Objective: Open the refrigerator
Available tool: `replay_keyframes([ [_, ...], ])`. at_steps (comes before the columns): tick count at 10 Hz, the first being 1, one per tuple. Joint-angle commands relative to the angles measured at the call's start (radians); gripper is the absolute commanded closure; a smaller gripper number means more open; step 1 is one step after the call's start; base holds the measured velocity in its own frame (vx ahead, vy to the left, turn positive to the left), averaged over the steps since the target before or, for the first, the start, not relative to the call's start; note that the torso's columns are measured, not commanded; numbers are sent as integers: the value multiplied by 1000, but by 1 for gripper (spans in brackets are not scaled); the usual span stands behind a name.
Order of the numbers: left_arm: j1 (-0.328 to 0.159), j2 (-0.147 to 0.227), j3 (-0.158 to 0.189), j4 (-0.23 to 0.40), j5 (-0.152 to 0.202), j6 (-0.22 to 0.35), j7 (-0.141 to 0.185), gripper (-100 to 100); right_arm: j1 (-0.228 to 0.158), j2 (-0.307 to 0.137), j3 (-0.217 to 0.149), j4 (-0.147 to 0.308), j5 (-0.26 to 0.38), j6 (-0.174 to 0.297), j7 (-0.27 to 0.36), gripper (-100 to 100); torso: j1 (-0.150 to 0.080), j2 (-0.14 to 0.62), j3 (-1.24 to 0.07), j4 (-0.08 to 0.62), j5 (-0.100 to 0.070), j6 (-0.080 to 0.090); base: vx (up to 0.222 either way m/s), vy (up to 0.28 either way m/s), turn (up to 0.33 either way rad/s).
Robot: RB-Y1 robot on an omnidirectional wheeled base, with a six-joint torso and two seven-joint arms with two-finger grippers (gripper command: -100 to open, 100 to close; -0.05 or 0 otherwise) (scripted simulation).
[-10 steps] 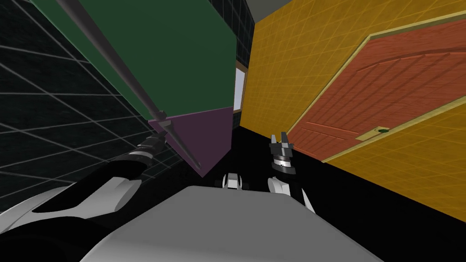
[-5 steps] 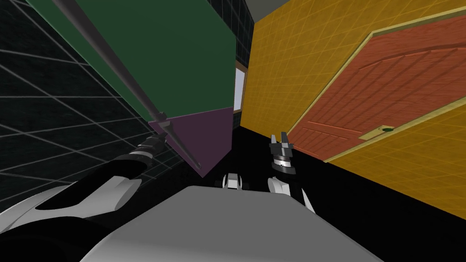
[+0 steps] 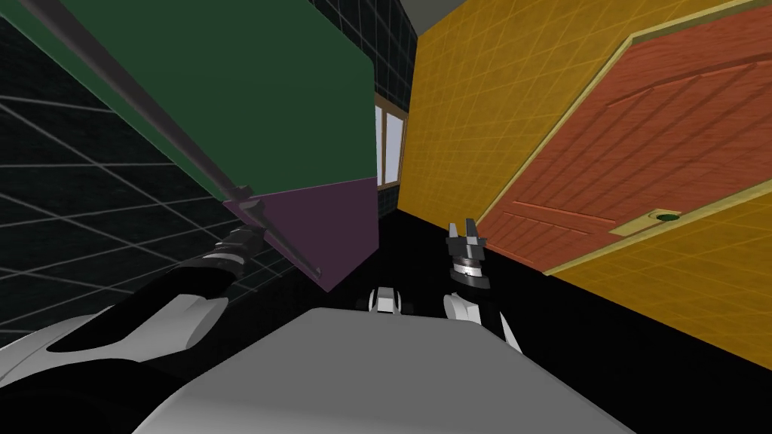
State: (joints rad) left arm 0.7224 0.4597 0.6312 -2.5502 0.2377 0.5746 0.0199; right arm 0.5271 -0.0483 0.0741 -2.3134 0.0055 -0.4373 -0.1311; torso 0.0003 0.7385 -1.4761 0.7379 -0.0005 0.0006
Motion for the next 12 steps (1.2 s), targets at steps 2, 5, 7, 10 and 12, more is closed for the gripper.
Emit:
replay_keyframes([
  [2, 5, -35, 45, 27, -23, 15, 20, 100, 0, 0, 0, 0, 0, 0, 0, 0, 0, 0, 1, 0, 1, -1, 23, -374, 130],
  [5, 10, -68, 88, 56, -43, 28, 40, 100, 0, 0, 0, 0, 0, 0, 0, 0, -3, -2, -1, 0, 0, -1, 7, -404, 118],
  [7, 14, -67, 97, 62, -40, 26, 42, 100, 0, 0, 0, 0, 0, 0, 0, 0, 0, 1, 1, 1, 1, -1, -22, -300, 71],
  [10, 14, -53, 107, 81, -56, 19, 28, -100, 0, -1, -1, 0, 0, 0, 0, 0, 16, -5, -2, -1, 6, 0, 57, 111, -19],
  [12, 18, -40, 117, 74, -66, 17, 16, -100, 0, -1, -1, 0, 0, 0, 0, 0, 2, -2, -1, 0, 1, -1, 80, 204, -23],
])
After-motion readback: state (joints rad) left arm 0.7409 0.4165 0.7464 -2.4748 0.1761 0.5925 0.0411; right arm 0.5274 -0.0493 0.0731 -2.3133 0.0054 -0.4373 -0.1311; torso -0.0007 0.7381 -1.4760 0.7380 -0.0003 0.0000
